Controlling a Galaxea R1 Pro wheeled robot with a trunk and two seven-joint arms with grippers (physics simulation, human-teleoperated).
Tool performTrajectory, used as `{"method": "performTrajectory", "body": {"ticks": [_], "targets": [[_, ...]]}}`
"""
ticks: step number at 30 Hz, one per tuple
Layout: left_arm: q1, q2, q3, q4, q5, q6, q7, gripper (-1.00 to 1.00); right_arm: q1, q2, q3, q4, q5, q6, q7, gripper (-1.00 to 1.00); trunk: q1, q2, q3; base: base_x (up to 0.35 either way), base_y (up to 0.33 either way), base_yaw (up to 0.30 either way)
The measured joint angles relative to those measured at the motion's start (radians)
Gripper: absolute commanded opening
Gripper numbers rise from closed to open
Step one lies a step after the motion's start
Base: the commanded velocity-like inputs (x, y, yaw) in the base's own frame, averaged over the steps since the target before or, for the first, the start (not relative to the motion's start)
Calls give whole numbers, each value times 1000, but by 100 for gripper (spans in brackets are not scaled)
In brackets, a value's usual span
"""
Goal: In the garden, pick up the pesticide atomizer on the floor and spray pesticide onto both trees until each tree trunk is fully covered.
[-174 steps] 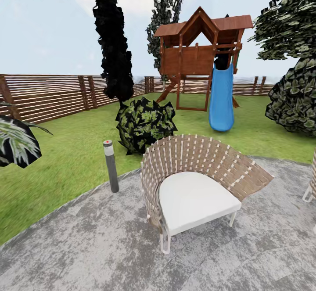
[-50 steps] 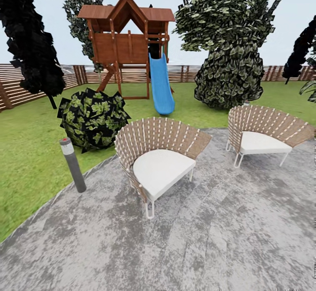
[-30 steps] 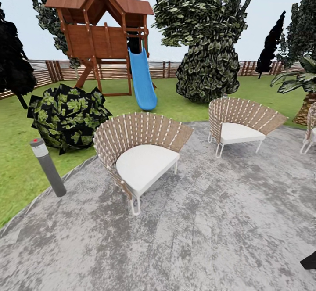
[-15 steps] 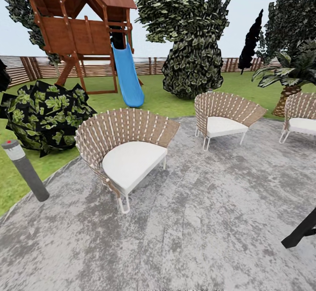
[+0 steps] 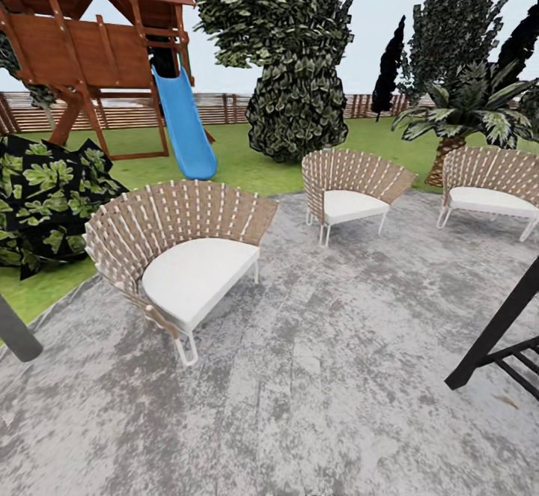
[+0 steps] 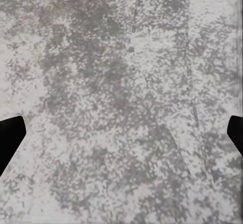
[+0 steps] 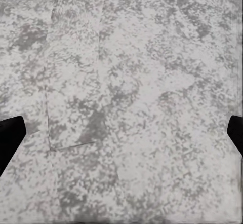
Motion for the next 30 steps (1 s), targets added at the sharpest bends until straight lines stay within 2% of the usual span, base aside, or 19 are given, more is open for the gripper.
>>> {"method": "performTrajectory", "body": {"ticks": [30], "targets": [[0, -2, 0, 2, 0, 0, 0, 100, 0, 0, 0, 0, 0, 0, 0, 100, 115, -210, -102, 0, 0, -289]]}}
